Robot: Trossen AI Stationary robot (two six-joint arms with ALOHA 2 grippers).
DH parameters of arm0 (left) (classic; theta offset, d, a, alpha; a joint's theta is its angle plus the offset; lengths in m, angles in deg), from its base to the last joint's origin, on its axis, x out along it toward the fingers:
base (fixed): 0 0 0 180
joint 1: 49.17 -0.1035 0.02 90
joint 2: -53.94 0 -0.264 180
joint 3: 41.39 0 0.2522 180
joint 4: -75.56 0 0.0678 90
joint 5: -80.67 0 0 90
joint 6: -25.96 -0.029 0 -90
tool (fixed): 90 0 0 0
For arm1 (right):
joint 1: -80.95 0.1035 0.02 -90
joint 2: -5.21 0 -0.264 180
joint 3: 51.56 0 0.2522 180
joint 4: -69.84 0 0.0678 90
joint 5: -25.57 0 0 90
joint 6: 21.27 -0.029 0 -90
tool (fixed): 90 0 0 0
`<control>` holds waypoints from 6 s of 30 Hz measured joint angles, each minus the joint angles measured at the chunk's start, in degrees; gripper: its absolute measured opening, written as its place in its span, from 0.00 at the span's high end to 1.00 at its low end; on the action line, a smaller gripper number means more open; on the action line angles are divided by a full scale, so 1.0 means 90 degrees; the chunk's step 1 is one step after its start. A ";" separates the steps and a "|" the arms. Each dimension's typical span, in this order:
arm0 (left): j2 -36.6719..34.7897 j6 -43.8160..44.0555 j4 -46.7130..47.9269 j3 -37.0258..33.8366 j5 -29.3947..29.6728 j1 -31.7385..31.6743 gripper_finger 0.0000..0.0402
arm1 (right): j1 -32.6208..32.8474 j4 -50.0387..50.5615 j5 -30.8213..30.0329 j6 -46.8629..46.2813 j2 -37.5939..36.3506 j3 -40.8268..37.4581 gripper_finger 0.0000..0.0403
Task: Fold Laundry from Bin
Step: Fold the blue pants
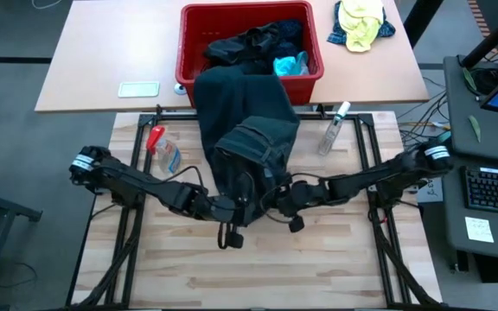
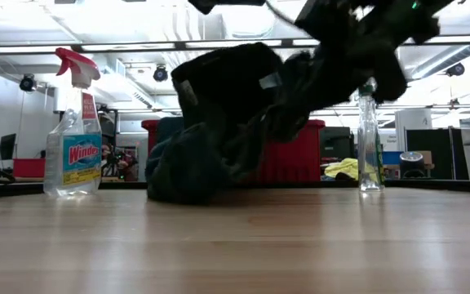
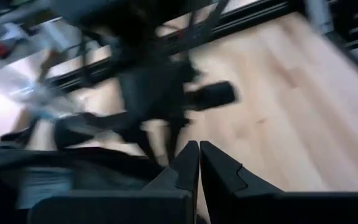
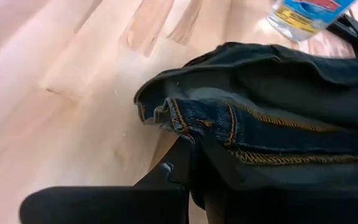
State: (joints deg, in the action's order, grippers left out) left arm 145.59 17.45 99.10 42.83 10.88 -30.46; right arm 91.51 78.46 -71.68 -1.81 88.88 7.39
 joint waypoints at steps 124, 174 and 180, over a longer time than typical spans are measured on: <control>-0.1005 -0.2255 0.1364 0.1950 0.5557 0.2016 1.00 | 0.1173 0.1464 -0.0135 0.1500 -0.2621 0.2342 0.97; 0.0710 -0.4586 -0.0994 0.7147 0.3139 0.2357 0.97 | 0.1670 0.3136 0.1158 0.1314 0.0639 0.9947 0.97; 0.0728 -0.4549 -0.1026 0.7165 0.1982 0.2471 0.97 | 0.1892 0.2602 0.2334 0.0592 0.0610 0.9972 0.97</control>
State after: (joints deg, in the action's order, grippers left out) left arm 152.14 -23.48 89.87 107.31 28.72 -8.22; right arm 108.55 101.87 -50.67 3.51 94.37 97.14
